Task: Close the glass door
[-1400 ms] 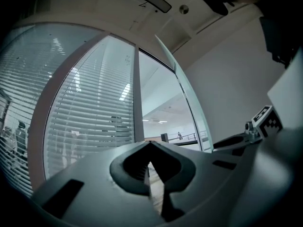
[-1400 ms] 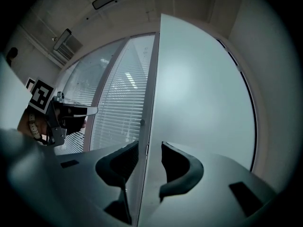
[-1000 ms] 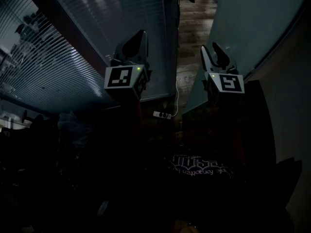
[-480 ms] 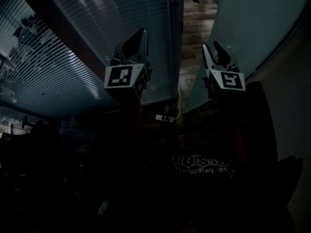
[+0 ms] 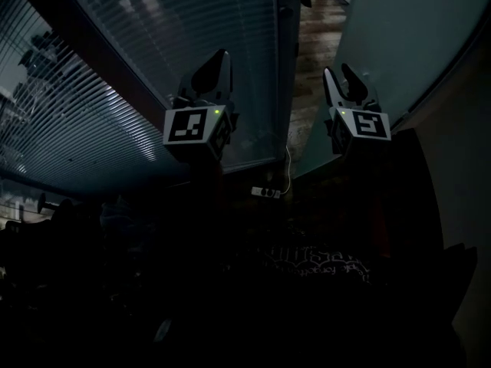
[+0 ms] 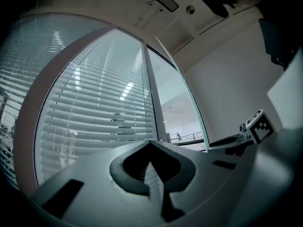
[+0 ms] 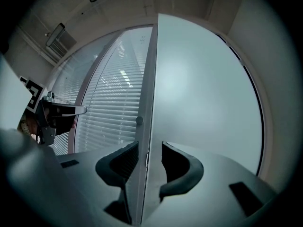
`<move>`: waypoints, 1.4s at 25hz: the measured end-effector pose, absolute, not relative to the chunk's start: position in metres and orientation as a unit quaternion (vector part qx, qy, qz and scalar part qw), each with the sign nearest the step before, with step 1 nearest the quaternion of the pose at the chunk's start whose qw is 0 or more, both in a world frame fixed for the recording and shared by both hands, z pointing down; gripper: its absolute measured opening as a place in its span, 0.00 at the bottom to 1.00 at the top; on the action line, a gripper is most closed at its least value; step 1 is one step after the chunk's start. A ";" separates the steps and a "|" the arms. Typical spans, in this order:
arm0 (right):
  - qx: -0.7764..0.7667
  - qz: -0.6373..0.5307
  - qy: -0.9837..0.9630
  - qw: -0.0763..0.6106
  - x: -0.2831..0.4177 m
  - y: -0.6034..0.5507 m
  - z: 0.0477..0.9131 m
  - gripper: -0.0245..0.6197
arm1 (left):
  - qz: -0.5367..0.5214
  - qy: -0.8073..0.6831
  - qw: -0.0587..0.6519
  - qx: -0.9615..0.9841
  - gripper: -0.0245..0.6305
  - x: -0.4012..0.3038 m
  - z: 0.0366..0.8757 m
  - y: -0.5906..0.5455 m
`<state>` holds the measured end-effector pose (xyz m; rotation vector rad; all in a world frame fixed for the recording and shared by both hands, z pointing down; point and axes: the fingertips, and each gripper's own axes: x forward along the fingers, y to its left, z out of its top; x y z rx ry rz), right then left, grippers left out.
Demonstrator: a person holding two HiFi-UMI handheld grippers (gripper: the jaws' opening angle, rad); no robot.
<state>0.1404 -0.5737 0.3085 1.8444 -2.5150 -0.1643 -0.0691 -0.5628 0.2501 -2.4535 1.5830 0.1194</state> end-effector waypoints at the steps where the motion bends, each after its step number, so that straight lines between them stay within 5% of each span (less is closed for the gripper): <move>1: 0.591 -0.053 -0.805 0.008 0.142 -0.575 0.310 0.26 | 0.041 0.538 0.110 -0.835 0.04 -0.068 0.252 -0.563; 35: 0.561 -0.045 -0.827 0.013 0.103 -0.664 0.303 0.26 | 0.029 0.547 0.095 -0.831 0.04 -0.079 0.257 -0.621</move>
